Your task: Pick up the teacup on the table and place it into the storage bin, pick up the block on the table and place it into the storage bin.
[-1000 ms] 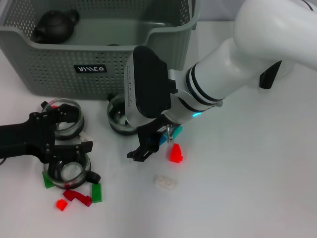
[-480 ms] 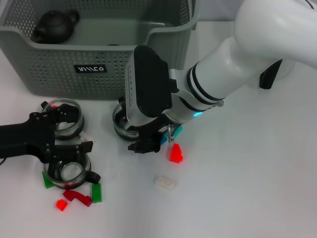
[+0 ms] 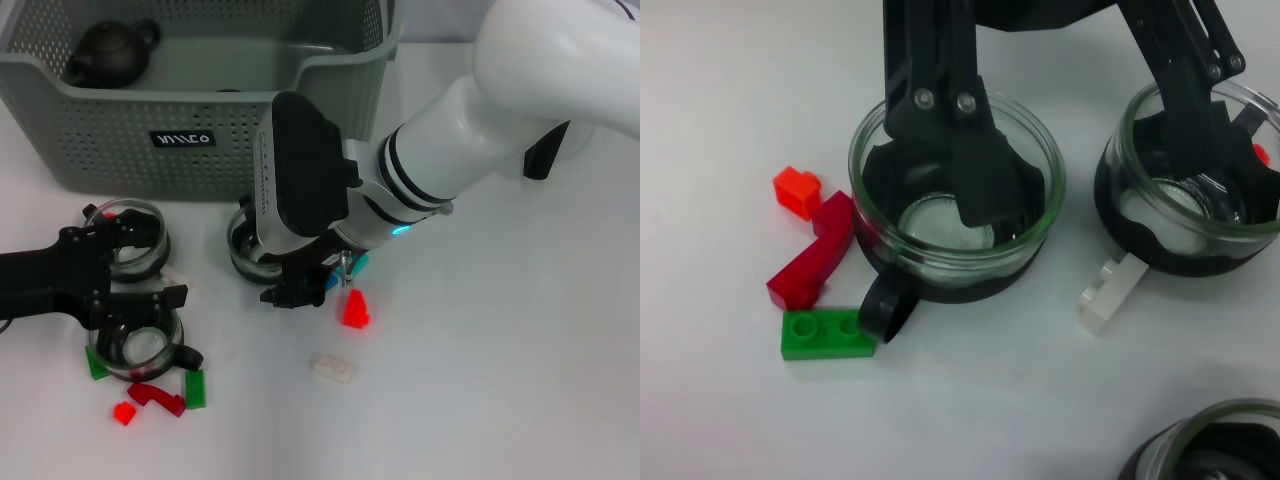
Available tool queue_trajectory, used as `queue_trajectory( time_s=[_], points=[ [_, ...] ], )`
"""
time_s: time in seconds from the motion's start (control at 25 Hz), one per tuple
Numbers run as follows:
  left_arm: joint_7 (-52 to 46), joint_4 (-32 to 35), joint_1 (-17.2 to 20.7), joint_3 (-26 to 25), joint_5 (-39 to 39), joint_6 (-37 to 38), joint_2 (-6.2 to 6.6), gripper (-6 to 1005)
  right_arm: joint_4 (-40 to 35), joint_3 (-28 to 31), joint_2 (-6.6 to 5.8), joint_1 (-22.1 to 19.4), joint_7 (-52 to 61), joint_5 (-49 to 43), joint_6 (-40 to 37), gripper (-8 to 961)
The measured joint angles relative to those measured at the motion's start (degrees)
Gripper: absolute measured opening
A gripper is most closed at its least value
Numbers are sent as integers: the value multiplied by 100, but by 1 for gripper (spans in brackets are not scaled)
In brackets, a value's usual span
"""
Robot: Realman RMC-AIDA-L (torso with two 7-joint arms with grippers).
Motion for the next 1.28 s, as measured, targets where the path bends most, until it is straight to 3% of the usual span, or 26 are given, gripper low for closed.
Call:
queue_trajectory(
  time_s=[0.16,0.72,0.84,1.08,1.16,1.24,1.28],
  points=[
    [0,-5,0,0,0,-2,0,930,4,0,-1,2,78,-5,-4,397],
    [8,-26,-6,0,0,-71,0,930,-6,34,-41,107,506,-9,-168,61],
    [9,-26,1,0,0,-71,9,930,-142,103,-72,99,579,-7,-328,61],
    [9,23,34,0,-1,-4,33,930,-1004,877,-127,-249,966,-520,-1328,61],
    [9,32,48,0,-1,41,48,930,-1586,1129,-118,-524,1284,-945,-1704,61],
    [9,49,61,-28,-3,127,78,930,-2653,1543,-128,-887,1754,-1388,-2396,61],
    [9,49,61,-28,-3,127,78,930,-2653,1543,-128,-887,1754,-1388,-2396,61]
  ],
)
